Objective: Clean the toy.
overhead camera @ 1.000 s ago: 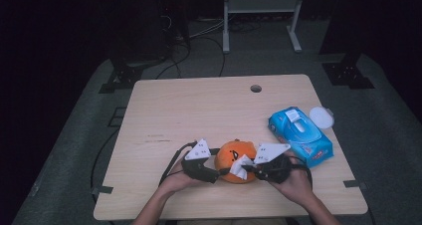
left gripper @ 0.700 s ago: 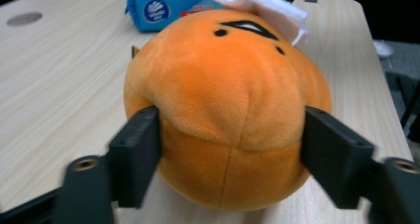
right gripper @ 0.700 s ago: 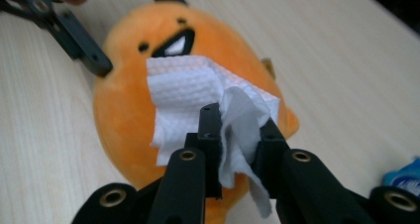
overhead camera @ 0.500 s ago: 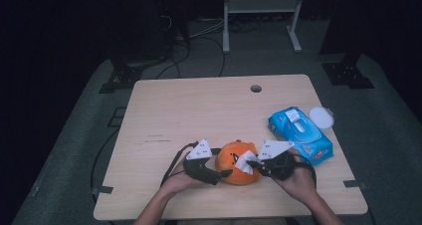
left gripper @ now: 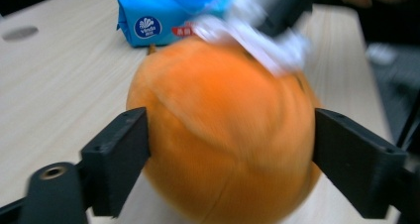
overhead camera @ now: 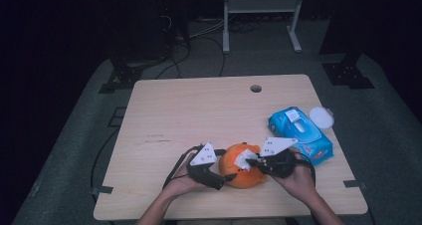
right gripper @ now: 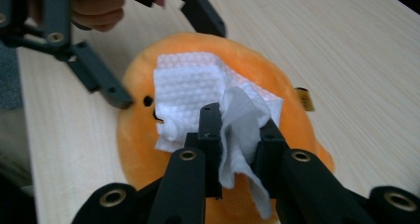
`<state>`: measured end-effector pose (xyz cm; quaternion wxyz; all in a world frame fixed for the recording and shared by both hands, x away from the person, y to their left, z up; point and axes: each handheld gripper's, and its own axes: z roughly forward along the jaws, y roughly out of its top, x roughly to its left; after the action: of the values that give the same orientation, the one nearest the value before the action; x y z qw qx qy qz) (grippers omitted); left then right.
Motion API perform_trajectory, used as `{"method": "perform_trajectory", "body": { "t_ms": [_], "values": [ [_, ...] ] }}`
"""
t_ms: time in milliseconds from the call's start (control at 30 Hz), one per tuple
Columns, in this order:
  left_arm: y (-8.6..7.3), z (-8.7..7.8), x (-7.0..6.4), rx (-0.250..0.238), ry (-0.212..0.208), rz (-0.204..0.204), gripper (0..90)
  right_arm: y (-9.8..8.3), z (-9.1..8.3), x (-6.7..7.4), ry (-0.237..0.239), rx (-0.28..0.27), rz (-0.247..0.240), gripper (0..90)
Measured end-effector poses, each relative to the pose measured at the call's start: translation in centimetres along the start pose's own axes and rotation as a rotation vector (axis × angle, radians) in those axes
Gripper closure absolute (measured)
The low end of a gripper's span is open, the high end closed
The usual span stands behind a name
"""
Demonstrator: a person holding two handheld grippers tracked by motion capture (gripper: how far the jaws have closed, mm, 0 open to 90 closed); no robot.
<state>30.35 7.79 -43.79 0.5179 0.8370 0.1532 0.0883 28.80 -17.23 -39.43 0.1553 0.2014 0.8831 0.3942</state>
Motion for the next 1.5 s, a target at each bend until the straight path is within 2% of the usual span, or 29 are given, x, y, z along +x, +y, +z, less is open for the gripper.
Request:
{"method": "perform_trajectory", "body": {
  "t_ms": [67, 100, 233, 300, 367, 433, 467, 533, 567, 600, 700, 733, 900, 933, 967, 1033, 1100, 1133, 1167, 1233, 1267, 1333, 1367, 1400, 1433, 1467, 1500],
  "values": [
    [0.0, 0.0, -0.4, 0.009, 0.016, 0.048, 25.5, 0.4, -0.2, 0.8, -0.019, 0.002, -0.041, 77.8],
    [0.1, 0.0, -0.6, 0.01, 0.02, 0.061, 28.2, 0.6, -0.2, 1.0, -0.013, -0.001, -0.047, 77.8],
    [0.5, 0.0, -1.6, 0.042, 0.041, 0.164, 31.6, 1.8, 0.3, 2.7, 0.025, -0.026, -0.091, 77.8],
    [0.4, 0.0, -1.8, 0.042, 0.045, 0.187, 32.7, 2.1, 0.3, 2.9, 0.016, -0.027, -0.106, 77.8],
    [0.2, -0.1, -1.7, 0.041, 0.039, 0.191, 33.3, 2.0, 0.1, 2.3, 0.0, -0.032, -0.089, 77.8],
    [0.0, -0.1, -1.5, 0.032, 0.036, 0.185, 32.8, 1.6, -0.2, 1.3, -0.052, -0.011, -0.082, 77.8],
    [-0.1, -0.1, -1.3, 0.019, 0.041, 0.163, 30.4, 1.3, -0.2, 0.9, -0.065, 0.001, -0.076, 77.8],
    [-0.2, 0.2, -0.8, 0.001, 0.057, 0.09, 19.6, 0.2, -0.2, -0.2, -0.041, 0.013, -0.019, 77.9],
    [-0.2, 0.3, -0.7, 0.003, 0.051, 0.062, 17.3, -0.1, -0.2, -0.4, -0.037, 0.016, -0.009, 77.9],
    [-0.2, 0.4, -0.6, 0.001, 0.043, 0.055, 17.3, -0.2, -0.2, -0.4, -0.039, 0.016, -0.007, 77.9],
    [0.1, 0.4, -1.1, 0.012, 0.047, 0.095, 25.7, 0.3, -0.5, 0.3, -0.053, 0.015, -0.042, 78.0],
    [0.3, 0.4, -1.4, 0.017, 0.048, 0.104, 27.4, 0.7, -0.5, 0.8, -0.041, 0.006, -0.056, 78.0],
    [0.7, 0.7, -2.9, 0.053, 0.06, 0.234, 30.5, 2.3, -0.1, 3.0, 0.011, -0.024, -0.117, 78.0],
    [0.7, 0.7, -3.0, 0.056, 0.062, 0.244, 31.1, 2.5, 0.0, 3.3, 0.008, -0.016, -0.142, 78.0],
    [0.7, 0.7, -2.9, 0.056, 0.063, 0.243, 31.5, 2.6, 0.0, 3.3, 0.0, -0.011, -0.152, 78.0],
    [0.4, 0.5, -2.6, 0.05, 0.062, 0.226, 32.3, 2.4, -0.1, 2.7, 0.001, -0.017, -0.128, 78.0],
    [0.0, 0.5, -2.1, 0.043, 0.057, 0.208, 32.3, 2.0, -0.3, 1.9, -0.026, -0.012, -0.105, 78.0],
    [-0.1, 0.4, -1.9, 0.04, 0.054, 0.19, 31.9, 1.7, -0.4, 1.3, -0.054, 0.004, -0.1, 78.0],
    [-0.2, 0.4, -1.7, 0.037, 0.047, 0.172, 31.2, 1.4, -0.4, 1.0, -0.058, 0.011, -0.083, 78.0],
    [0.0, 0.4, -1.5, 0.034, 0.028, 0.131, 25.6, 1.0, -0.3, 0.8, -0.038, 0.0, -0.056, 78.0],
    [0.1, 0.5, -1.5, 0.035, 0.019, 0.109, 18.9, 1.0, -0.1, 1.0, -0.034, -0.002, -0.055, 78.0],
    [0.5, 0.6, -1.5, -0.011, 0.011, 0.058, 12.3, 1.2, 0.2, 1.5, -0.014, -0.015, -0.059, 78.0],
    [0.6, 0.7, -1.6, 0.008, 0.017, 0.074, 12.8, 1.5, 0.5, 1.9, 0.017, -0.023, -0.057, 78.0],
    [0.6, 0.7, -1.7, 0.027, 0.032, 0.107, 16.5, 1.7, 0.8, 2.2, 0.024, -0.02, -0.063, 78.0],
    [0.5, 0.6, -1.6, 0.03, 0.036, 0.114, 20.2, 1.8, 0.9, 2.4, 0.016, -0.007, -0.077, 78.0],
    [0.3, 0.5, -1.3, 0.023, 0.031, 0.094, 22.3, 1.9, 0.9, 2.3, 0.013, -0.005, -0.086, 78.0],
    [0.1, 0.3, -1.1, 0.023, 0.034, 0.083, 23.4, 1.8, 0.7, 2.0, 0.021, -0.009, -0.076, 78.0]
  ]
}}
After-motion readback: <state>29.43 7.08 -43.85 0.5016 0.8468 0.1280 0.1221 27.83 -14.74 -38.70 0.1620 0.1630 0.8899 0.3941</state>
